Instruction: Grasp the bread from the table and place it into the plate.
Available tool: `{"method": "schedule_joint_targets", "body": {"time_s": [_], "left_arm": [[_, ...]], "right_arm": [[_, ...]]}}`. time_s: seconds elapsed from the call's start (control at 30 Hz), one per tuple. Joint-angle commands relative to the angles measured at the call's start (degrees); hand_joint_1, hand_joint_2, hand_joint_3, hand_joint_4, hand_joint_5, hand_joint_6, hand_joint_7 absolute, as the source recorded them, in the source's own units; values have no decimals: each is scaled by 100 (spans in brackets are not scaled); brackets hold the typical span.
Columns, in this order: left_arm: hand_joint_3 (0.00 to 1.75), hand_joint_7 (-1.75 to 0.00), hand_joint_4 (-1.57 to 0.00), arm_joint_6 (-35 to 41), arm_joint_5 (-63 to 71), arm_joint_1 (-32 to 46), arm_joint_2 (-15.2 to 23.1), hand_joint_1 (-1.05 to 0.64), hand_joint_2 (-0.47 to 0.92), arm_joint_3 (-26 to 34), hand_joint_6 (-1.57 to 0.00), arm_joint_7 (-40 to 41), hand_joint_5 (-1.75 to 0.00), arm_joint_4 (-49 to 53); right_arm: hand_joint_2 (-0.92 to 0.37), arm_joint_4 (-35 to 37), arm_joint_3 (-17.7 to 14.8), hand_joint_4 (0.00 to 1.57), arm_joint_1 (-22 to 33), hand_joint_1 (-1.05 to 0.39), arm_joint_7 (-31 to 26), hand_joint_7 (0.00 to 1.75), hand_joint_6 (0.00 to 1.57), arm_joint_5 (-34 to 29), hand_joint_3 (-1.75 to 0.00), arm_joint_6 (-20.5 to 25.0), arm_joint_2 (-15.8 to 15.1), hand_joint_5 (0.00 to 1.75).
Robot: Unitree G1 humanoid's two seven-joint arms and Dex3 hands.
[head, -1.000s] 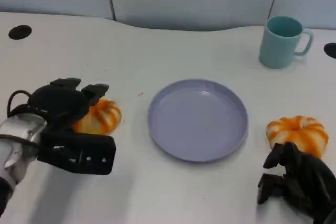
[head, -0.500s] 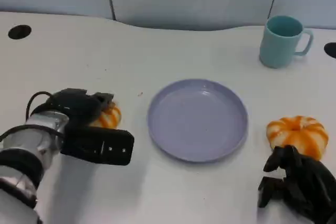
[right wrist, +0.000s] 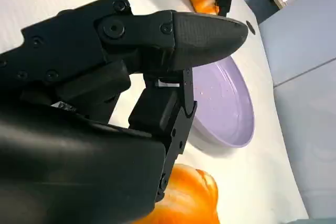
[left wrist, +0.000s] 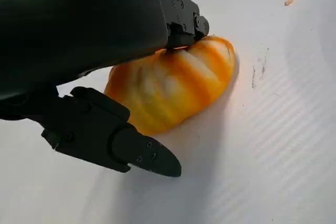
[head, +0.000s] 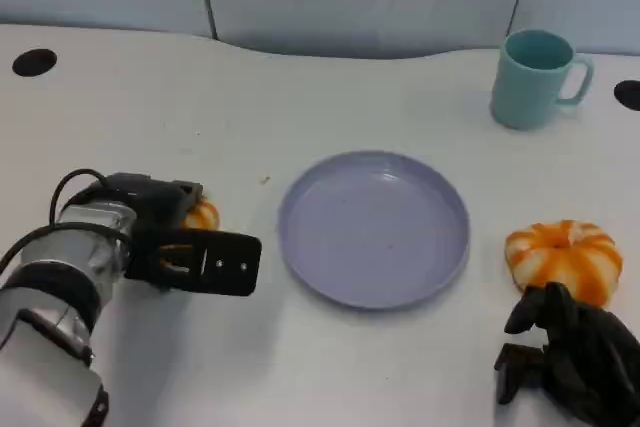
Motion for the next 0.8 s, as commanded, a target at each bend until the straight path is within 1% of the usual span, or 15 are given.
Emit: {"method": "schedule_joint_targets", "body": {"time_s": [0.03,0.1,0.17,0.2,0.33,0.4,0.43,0.47,0.5,0.53,0.6,0.63,0.7,0.77,0.8], "left_arm": [[2,-7,-27,-54,27,197,49,-24,84,-99,-32,653,-10,92],[1,-5,-52,-203,25,264,70,-21,86,-116,-55,1006,-14,90],[1,-4,-59,-300,2,303,76,-21,87,-119,-61,1173,-14,104],[7,-7,-77,-347,-9,324,77,-28,90,-118,-78,1248,-20,110],[10,-10,-97,-358,81,390,57,-33,92,-225,-96,1547,-27,130],[2,-3,-95,-297,166,421,39,-36,91,-332,-110,1719,-59,142],[1,-2,-84,-262,187,443,30,-37,88,-374,-113,1810,-105,148],[1,-1,-77,-239,193,457,24,-37,87,-406,-114,1870,-131,154],[0,-1,-74,-225,190,466,20,-37,87,-431,-115,1913,-144,158],[0,0,-71,-222,181,468,18,-37,87,-445,-115,1936,-152,162],[0,0,-70,-218,164,467,18,-37,86,-468,-115,1949,-157,166],[0,0,-69,-260,-54,527,-8,-37,86,-260,-115,2122,-158,149],[20,-4,-64,-352,-503,603,-61,-31,91,177,-120,2377,-171,113],[32,-112,-62,-443,-821,632,-98,-24,92,491,-74,2502,-174,90],[36,-143,-63,-483,-935,640,-113,-23,92,610,-62,2540,-174,83]], "right_arm": [[-92,19,-58,125,185,-45,-69,114,114,32,-48,168,-48,123],[-92,-27,-46,125,213,-45,-77,114,113,30,-47,183,-61,123],[-92,-79,-49,125,241,-45,-106,114,113,30,-47,210,-59,122],[-92,-109,-54,125,257,-45,-124,115,113,34,-47,228,-55,123],[-92,-161,-44,125,291,-46,-107,115,114,35,-46,248,-73,123],[-92,-171,-37,125,302,-46,-93,115,114,26,-46,234,-78,123],[-92,-162,-37,125,305,-46,-86,115,114,20,-46,205,-74,123],[-92,-152,-37,125,306,-46,-78,115,114,15,-46,183,-71,123],[-92,-146,-37,126,306,-46,-73,115,114,13,-46,169,-69,123],[-92,-143,-37,126,306,-46,-71,115,114,11,-46,164,-69,123],[-92,-143,-37,126,306,-46,-70,115,114,11,-46,163,-69,123],[-92,-110,-35,126,297,-46,-24,115,114,9,-46,133,-90,123],[-92,-68,-51,126,276,-44,5,114,112,19,-50,119,-101,123],[-92,-51,-70,126,259,-44,-36,114,113,18,-50,130,-79,122],[-92,-45,-75,127,251,-44,-60,114,114,10,-49,132,-68,122]]}}
